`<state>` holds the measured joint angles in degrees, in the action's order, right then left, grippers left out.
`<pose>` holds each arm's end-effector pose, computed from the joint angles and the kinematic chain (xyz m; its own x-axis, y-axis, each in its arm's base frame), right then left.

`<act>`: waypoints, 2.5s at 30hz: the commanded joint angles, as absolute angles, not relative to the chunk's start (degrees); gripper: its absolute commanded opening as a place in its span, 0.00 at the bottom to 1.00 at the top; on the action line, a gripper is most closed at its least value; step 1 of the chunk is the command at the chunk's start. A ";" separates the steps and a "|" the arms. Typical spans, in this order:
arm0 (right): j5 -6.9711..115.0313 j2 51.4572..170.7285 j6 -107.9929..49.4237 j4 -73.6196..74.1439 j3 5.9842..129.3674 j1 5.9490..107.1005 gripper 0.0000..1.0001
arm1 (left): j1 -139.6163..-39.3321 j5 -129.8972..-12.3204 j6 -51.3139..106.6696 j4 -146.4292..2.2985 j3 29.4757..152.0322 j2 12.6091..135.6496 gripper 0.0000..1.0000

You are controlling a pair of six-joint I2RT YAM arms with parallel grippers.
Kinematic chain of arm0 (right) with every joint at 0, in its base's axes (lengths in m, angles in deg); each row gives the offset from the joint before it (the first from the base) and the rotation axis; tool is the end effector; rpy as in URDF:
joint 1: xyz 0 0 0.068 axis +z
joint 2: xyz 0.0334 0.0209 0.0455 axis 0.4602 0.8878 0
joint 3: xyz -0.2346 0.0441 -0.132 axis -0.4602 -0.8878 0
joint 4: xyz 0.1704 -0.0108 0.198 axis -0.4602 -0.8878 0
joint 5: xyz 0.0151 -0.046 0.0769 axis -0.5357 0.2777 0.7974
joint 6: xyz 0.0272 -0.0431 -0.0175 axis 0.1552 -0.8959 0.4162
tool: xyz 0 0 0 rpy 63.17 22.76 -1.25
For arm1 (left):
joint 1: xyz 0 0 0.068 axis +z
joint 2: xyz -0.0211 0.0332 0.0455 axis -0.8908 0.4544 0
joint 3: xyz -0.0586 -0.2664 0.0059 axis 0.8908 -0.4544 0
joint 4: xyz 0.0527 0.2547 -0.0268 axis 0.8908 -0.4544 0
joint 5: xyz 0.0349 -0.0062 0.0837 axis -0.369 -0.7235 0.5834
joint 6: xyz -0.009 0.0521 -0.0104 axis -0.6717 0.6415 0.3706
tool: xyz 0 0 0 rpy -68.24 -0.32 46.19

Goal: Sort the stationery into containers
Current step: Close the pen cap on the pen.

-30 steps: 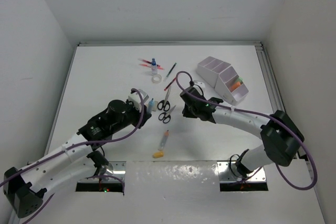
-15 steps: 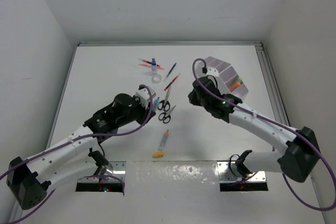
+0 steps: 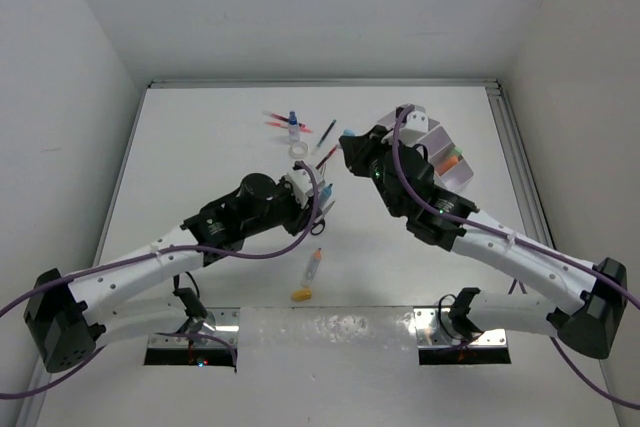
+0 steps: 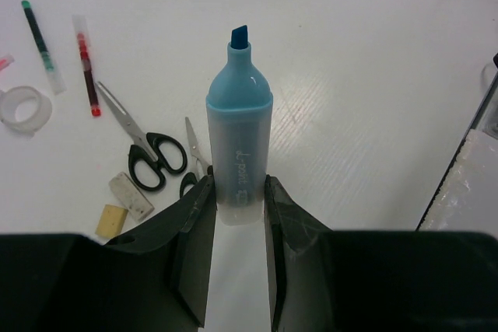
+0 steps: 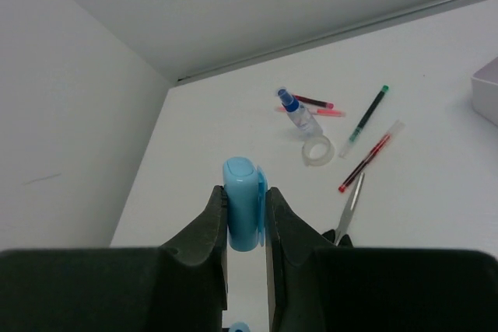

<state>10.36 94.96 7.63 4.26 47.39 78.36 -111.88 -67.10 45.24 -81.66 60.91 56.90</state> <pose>0.1812 0.1903 0.3598 -0.2287 0.6055 -0.7622 -0.1407 0.7542 0.6414 0.1514 -0.1777 0.2852 -0.1760 0.3600 -0.9162 0.8192 0.5697 0.0665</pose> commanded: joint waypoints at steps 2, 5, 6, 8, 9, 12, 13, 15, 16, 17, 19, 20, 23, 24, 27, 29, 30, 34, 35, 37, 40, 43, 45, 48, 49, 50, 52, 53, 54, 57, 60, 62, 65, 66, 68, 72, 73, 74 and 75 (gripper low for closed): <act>6.84 95.93 6.79 14.12 45.31 80.13 0.00 | -112.90 -66.89 44.36 -76.90 64.29 58.22 0.00; 6.31 96.19 6.79 15.18 44.25 80.92 0.00 | -112.72 -65.93 41.47 -76.54 64.81 59.45 0.00; 5.61 96.19 6.88 15.18 43.81 81.27 0.00 | -112.46 -65.58 40.93 -76.46 65.16 59.80 0.00; 5.08 95.84 7.23 15.97 42.15 81.71 0.00 | -112.20 -65.83 40.14 -76.11 65.52 60.33 0.00; 5.43 95.67 7.32 16.58 41.36 81.80 0.00 | -112.19 -65.84 39.88 -76.02 65.61 60.51 0.00; 6.05 95.40 7.93 17.73 39.77 82.33 0.00 | -111.58 -65.83 37.78 -76.01 65.78 60.95 0.00; 6.05 95.32 8.11 17.56 39.51 82.33 0.00 | -111.32 -65.84 36.72 -76.19 65.87 61.21 0.00; 6.31 94.96 8.46 17.99 38.63 82.85 0.00 | -110.35 -66.27 35.48 -76.45 65.96 61.48 0.00; 6.40 94.79 8.55 18.08 38.45 82.94 0.00 | -110.26 -66.36 34.78 -76.54 65.96 61.65 0.00; 6.22 94.79 8.38 18.43 38.01 83.12 0.00 | -109.91 -66.54 34.34 -76.72 66.04 61.83 0.00; 6.31 94.88 8.11 18.70 38.01 83.56 0.00 | -109.91 -66.89 33.64 -76.98 66.04 62.00 0.00; 6.22 94.70 7.76 19.13 37.83 83.65 0.00 | -109.82 -67.06 33.46 -77.16 65.87 62.18 0.00; 5.87 94.53 6.88 19.84 37.57 84.17 0.00 | -109.73 -67.77 32.93 -77.95 65.87 62.53 0.00; 5.78 94.44 6.53 20.28 37.40 84.35 0.00 | -109.82 -67.94 32.67 -78.21 66.04 62.62 0.00; 5.26 94.35 4.60 21.07 37.22 85.05 0.00 | -109.65 -68.12 31.70 -78.65 66.05 62.80 0.00; 4.65 94.44 3.72 20.98 36.78 85.40 0.00 | -109.56 -68.12 31.00 -78.65 66.31 62.80 0.00; 4.64 94.44 3.72 21.16 36.52 85.58 0.00 | -109.56 -68.12 31.08 -78.39 66.40 62.80 0.00; 2.45 94.17 2.40 21.86 35.46 86.46 0.00 | -109.47 -68.03 31.26 -78.13 66.57 62.71 0.00; 2.18 94.35 1.87 22.12 35.37 86.90 0.00 | -109.47 -68.03 31.43 -78.04 66.66 62.71 0.00; 1.13 94.70 0.21 23.09 35.11 87.51 0.00 | -109.47 -68.30 31.52 -77.95 66.92 62.62 0.00; 1.47 95.05 -0.33 23.88 34.93 87.69 0.00 | -109.47 -68.39 31.87 -77.60 66.75 62.62 0.00; 2.09 95.40 0.46 23.97 35.11 87.87 0.00 | -109.21 -68.03 31.79 -77.42 66.57 62.62 0.00; 2.70 95.84 1.16 23.97 35.02 87.95 0.00 | -108.94 -68.38 31.52 -77.33 66.57 62.62 0.00; 3.50 96.72 1.78 23.97 34.85 88.39 0.00 | -108.77 -68.12 31.17 -76.81 66.57 62.62 0.00; 3.67 96.90 1.87 23.97 34.67 88.57 0.00 | -108.50 -67.95 30.48 -76.72 66.57 62.53 0.00; 3.76 97.24 1.87 24.06 34.15 88.66 0.00 | -107.72 -68.12 30.12 -76.28 66.75 62.71 0.00; 3.76 97.34 2.39 24.32 33.01 88.92 0.00 | -106.75 -68.91 29.77 -75.58 66.84 62.53 0.00; 3.76 97.25 2.83 24.50 32.65 88.92 0.00 | -105.96 -70.22 30.03 -75.23 66.92 62.27 0.00; 3.68 97.07 2.66 24.94 32.39 88.92 0.00 | -105.78 -70.75 30.20 -75.14 66.92 62.27 0.00; 3.67 96.98 1.08 24.94 31.94 88.92 0.00 | -105.16 -71.90 30.99 -71.63 66.75 61.92 0.00; 5.86 97.34 0.02 25.03 31.51 88.92 0.00 | -105.08 -72.60 32.05 -70.39 66.66 61.65 0.00; 6.83 97.77 0.20 26.42 30.28 89.01 0.00 | -105.07 -73.65 33.19 -68.55 66.75 61.57 0.00; 6.84 98.21 0.90 27.66 29.05 89.10 0.00 | -105.16 -74.36 34.42 -67.67 67.10 61.74 0.00; 6.84 98.39 0.90 28.45 28.87 89.18 0.00 | -105.16 -74.36 34.51 -67.75 67.19 61.83 0.00; 6.57 98.57 0.38 29.24 28.69 89.27 0.00 | -105.34 -74.45 35.04 -68.45 67.36 62.00 0.00; 5.87 99.88 -1.64 31.53 29.48 89.27 0.00 | -105.69 -74.71 35.22 -69.07 67.28 61.92 0.00; 5.96 100.23 -2.86 32.66 29.48 89.27 0.00 | -105.69 -74.80 35.04 -68.90 67.28 61.92 0.00; 6.31 100.58 -3.49 33.02 29.57 89.45 0.00 | -105.69 -74.71 34.86 -68.81 67.28 61.92 0.00; 6.57 100.94 -4.01 33.03 29.74 89.45 0.00 | -105.69 -74.28 34.60 -68.72 67.28 61.92 0.00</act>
<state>3.47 99.11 -1.55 32.89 29.60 88.04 -105.98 -74.22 34.09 -78.29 64.45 63.12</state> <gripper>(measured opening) 0.157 0.247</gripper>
